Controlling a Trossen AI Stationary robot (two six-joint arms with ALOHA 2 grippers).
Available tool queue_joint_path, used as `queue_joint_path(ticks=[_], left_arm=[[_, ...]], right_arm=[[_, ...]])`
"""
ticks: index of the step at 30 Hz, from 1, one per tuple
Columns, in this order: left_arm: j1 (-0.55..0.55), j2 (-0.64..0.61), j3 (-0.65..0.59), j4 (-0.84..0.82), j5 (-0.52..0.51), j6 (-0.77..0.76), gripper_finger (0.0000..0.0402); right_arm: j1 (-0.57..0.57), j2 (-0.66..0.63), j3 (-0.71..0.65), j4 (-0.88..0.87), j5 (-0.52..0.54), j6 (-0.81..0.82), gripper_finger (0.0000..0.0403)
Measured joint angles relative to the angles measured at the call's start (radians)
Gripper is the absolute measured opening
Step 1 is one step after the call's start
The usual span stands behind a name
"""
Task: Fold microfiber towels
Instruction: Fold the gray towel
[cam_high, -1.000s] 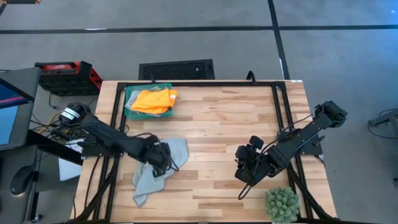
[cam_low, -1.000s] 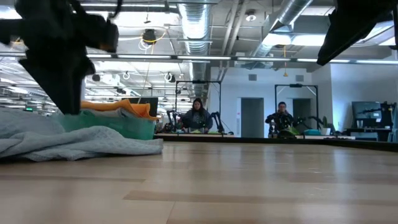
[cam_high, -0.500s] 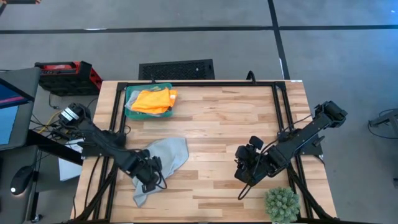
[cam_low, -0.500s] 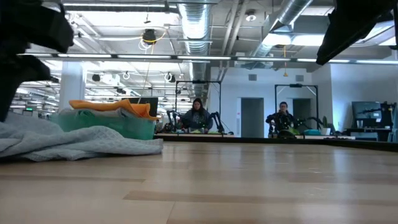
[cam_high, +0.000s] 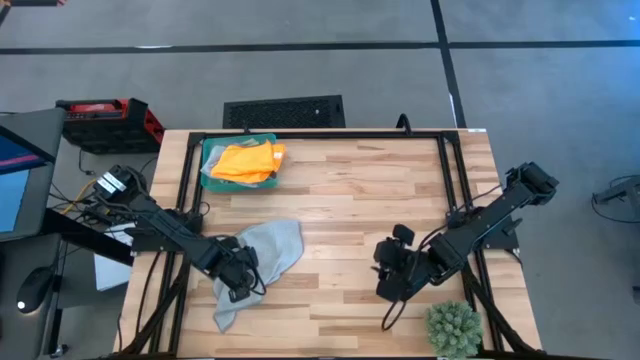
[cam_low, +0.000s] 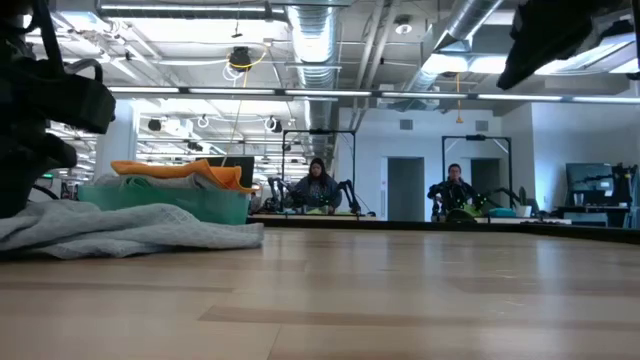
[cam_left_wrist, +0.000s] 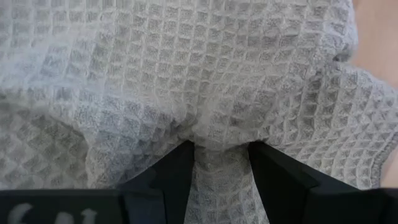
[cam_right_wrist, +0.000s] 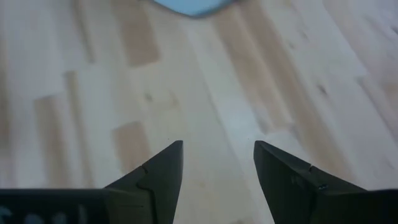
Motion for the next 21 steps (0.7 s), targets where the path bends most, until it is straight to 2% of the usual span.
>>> queue_joint_path(ticks=[7,12,16,21], left_arm=[[0.073,0.007,-0.003,0.085,-0.068,0.156,0.0157],[0.153,0.082,0.007,0.194,-0.106,0.339,0.0157],[0.21,0.173,0.074,0.204,-0.109,0.464,0.0157],[0.228,0.207,0.176,0.179,-0.136,0.608,0.0157]], right_arm=[[0.0,0.0,0.0,0.112,-0.047,-0.116,0.0221],[0.0,0.0,0.0,0.124,-0.052,-0.127,0.0221],[0.0,0.0,0.0,0.124,-0.052,-0.129,0.0221],[0.0,0.0,0.0,0.124,-0.052,-0.148,0.0221]])
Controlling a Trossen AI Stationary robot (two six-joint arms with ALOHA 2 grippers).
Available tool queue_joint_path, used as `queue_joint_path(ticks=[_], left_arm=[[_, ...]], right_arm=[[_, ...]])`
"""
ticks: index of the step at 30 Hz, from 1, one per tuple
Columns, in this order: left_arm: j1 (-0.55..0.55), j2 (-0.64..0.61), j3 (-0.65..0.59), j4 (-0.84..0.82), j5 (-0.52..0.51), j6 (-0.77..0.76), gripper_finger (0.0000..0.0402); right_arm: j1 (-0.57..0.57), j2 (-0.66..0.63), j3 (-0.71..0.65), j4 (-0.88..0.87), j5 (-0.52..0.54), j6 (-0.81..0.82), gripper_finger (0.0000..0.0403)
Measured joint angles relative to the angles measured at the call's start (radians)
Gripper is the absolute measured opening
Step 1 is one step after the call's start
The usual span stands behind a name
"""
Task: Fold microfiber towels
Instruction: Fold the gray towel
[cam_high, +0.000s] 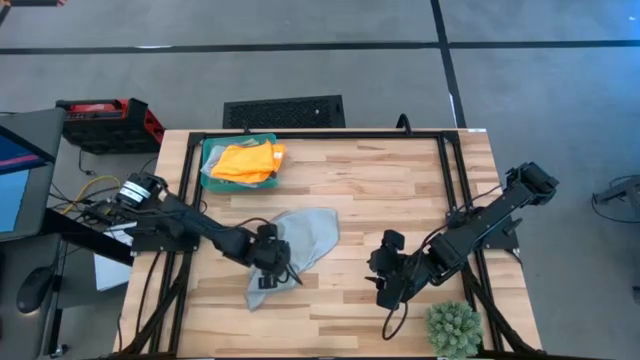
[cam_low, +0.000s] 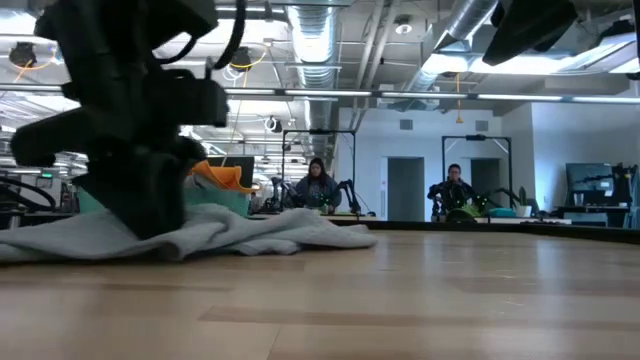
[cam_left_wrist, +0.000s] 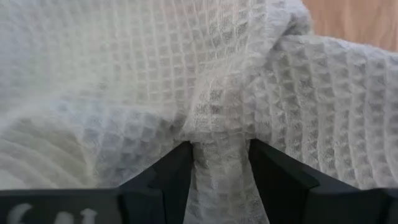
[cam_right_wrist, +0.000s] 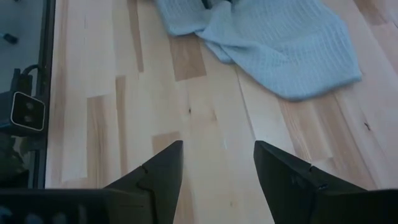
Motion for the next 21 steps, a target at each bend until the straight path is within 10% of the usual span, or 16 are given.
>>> queue_joint_path(ticks=[7,21], left_arm=[[-0.011,-0.002,0.171,-0.112,-0.044,0.074,0.0158],[-0.313,-0.004,0.29,-0.431,0.018,-0.527,0.0158]], right_arm=[[0.0,0.0,0.0,0.004,0.0,-0.005,0.0221],[0.0,0.0,0.0,0.008,0.0,-0.005,0.0221]])
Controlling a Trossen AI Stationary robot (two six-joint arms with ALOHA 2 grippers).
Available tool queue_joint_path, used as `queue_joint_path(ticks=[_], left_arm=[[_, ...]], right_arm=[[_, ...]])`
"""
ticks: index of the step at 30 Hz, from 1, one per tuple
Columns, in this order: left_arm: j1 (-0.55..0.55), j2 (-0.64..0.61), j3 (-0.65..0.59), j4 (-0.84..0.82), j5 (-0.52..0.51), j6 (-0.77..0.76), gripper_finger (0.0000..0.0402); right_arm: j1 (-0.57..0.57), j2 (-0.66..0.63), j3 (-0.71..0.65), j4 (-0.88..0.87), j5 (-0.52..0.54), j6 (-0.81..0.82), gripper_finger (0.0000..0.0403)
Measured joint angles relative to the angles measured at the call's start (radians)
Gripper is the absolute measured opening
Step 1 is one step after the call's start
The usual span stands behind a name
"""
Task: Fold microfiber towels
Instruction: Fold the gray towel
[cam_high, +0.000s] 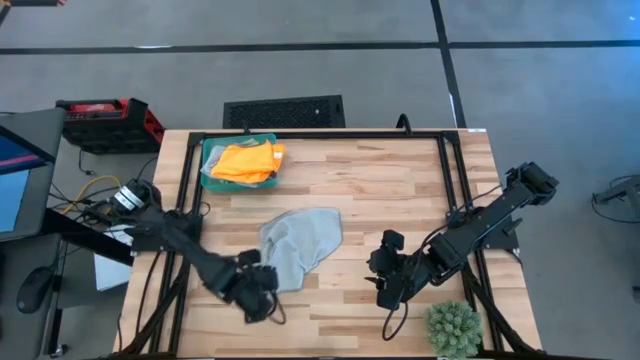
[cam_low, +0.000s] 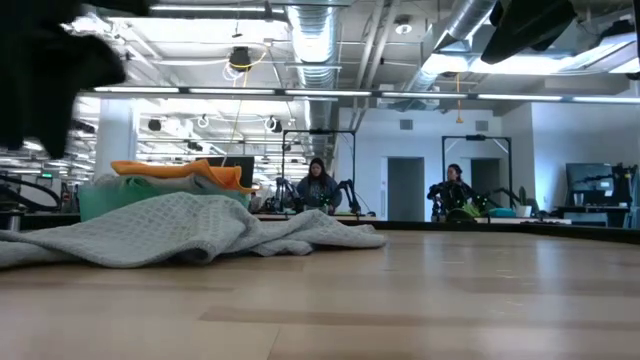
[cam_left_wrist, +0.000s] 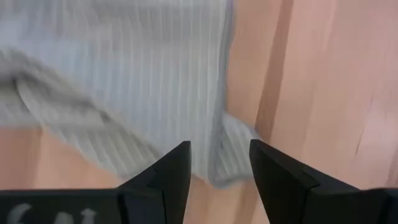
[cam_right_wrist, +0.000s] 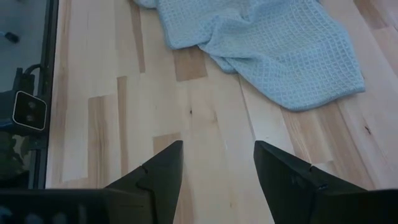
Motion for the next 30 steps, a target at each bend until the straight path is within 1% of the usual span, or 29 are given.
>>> queue_joint_path(ticks=[5,8,10,14,17,23,27,30], left_arm=[[-0.072,0.0,-0.058,0.001,-0.016,-0.219,0.0157],[-0.097,0.0,-0.106,0.027,-0.016,-0.304,0.0157],[-0.108,-0.001,-0.142,0.078,-0.016,-0.349,0.0157],[-0.119,-0.001,-0.188,0.16,-0.029,-0.368,0.0157],[-0.119,-0.002,-0.203,0.173,-0.044,-0.373,0.0157],[-0.119,-0.002,-0.258,0.218,-0.044,-0.394,0.0157],[-0.119,-0.002,-0.272,0.252,-0.044,-0.402,0.0157],[-0.116,-0.002,-0.272,0.249,-0.066,-0.42,0.0147]], right_arm=[[0.0,0.0,0.0,0.007,0.0,0.0,0.0221],[0.0,0.0,0.0,0.008,0.0,0.0,0.0221],[0.0,0.0,0.0,0.008,0.0,0.0,0.0221],[0.0,0.0,0.0,0.008,0.0,0.0,0.0221],[0.0,0.0,0.0,0.008,0.0,0.0,0.0221],[0.0,0.0,0.0,0.007,0.0,0.0,0.0221],[0.0,0.0,0.0,0.007,0.0,0.0,0.0221],[0.0,0.0,0.0,0.007,0.0,0.0,0.0221]])
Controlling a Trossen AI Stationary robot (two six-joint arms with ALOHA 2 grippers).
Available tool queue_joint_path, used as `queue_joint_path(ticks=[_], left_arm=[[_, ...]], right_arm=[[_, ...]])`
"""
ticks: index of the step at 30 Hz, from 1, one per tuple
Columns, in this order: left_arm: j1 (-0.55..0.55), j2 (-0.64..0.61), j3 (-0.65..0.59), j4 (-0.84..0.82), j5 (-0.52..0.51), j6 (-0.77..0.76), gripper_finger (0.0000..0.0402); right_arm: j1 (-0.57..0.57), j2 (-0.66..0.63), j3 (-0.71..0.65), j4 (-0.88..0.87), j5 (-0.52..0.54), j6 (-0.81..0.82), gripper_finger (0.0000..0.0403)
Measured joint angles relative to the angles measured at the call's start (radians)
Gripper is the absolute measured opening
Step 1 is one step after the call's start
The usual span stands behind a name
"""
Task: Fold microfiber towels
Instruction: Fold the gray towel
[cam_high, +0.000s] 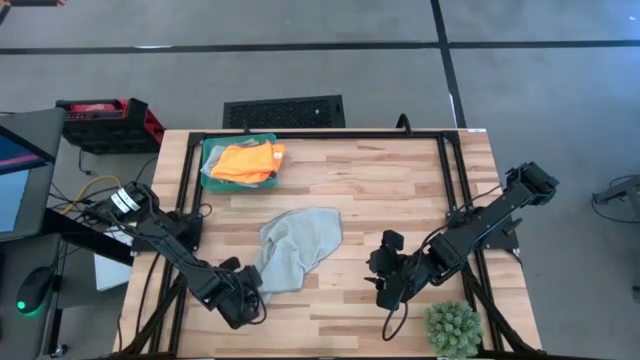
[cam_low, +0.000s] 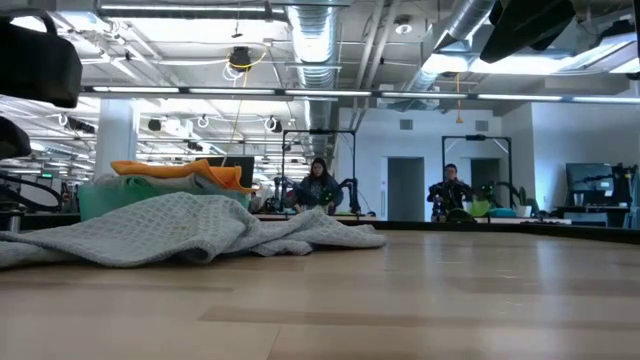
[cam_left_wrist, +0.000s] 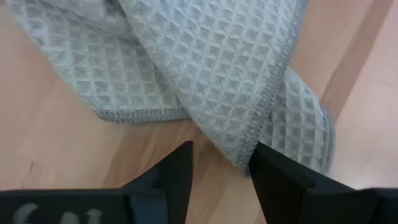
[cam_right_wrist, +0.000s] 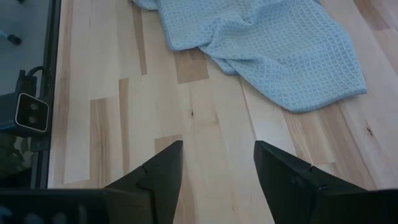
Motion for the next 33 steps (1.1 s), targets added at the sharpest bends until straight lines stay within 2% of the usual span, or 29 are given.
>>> queue_joint_path(ticks=[3,7,9,14,20,24,27,33], left_arm=[[0.006,0.0,0.0,-0.002,-0.015,-0.009,0.0111],[0.007,0.0,0.0,-0.002,-0.034,0.007,0.0029],[0.007,0.0,0.0,-0.003,-0.043,0.012,0.001],[0.017,0.0,0.043,-0.067,-0.05,0.029,0.0003],[0.068,0.0,0.232,-0.379,-0.102,0.121,0.0001],[0.117,0.0,0.397,-0.607,-0.166,0.21,0.0001],[0.168,0.0,0.509,-0.72,-0.181,0.264,0.0001],[0.273,-0.001,0.627,-0.792,-0.183,0.399,0.0]], right_arm=[[0.0,0.0,0.0,0.0,0.0,0.0,0.0221],[0.0,0.0,0.0,0.0,0.0,0.0,0.0221],[0.0,0.0,0.0,0.0,0.004,-0.001,0.0221],[0.0,0.0,0.0,0.0,0.086,-0.003,0.0221],[0.001,0.037,0.0,0.046,0.168,-0.101,0.0221],[-0.007,0.106,0.0,0.187,0.182,-0.251,0.0221],[-0.021,0.171,0.0,0.32,0.19,-0.381,0.0221],[-0.063,0.263,0.001,0.63,0.296,-0.516,0.0221]])
